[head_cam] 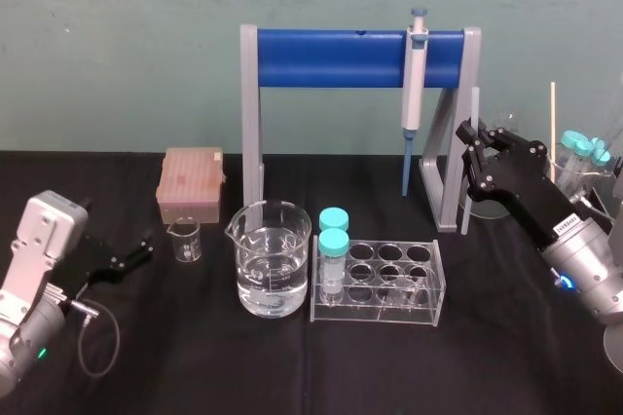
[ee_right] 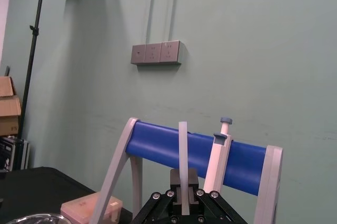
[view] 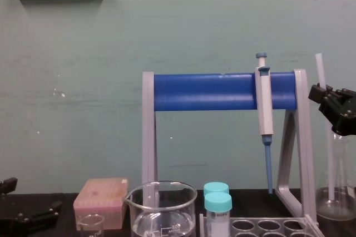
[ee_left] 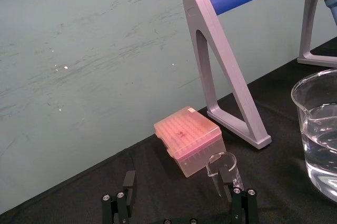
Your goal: Pick up the stirring rod with one hand, then place it down.
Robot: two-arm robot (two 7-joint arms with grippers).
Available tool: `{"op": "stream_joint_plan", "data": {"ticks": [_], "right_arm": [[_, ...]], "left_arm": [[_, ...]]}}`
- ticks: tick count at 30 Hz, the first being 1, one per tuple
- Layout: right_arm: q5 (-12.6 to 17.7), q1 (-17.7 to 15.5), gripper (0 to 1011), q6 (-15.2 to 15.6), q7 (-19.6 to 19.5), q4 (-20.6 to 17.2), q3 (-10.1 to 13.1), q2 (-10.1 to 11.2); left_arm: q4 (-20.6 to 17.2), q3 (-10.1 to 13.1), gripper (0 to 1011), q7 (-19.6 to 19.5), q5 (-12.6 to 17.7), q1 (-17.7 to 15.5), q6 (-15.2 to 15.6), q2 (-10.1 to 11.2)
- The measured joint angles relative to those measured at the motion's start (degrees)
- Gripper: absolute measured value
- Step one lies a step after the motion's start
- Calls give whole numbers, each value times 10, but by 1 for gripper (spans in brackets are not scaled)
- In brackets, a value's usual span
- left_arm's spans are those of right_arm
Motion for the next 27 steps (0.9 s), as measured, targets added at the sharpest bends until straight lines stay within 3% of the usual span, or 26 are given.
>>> {"op": "stream_joint_plan", "data": {"ticks": [27], "right_arm": [[0, 0, 66, 0, 0, 0, 0, 0]], "left_arm": [[0, 0, 1000, 0, 0, 0, 0, 0]]}}
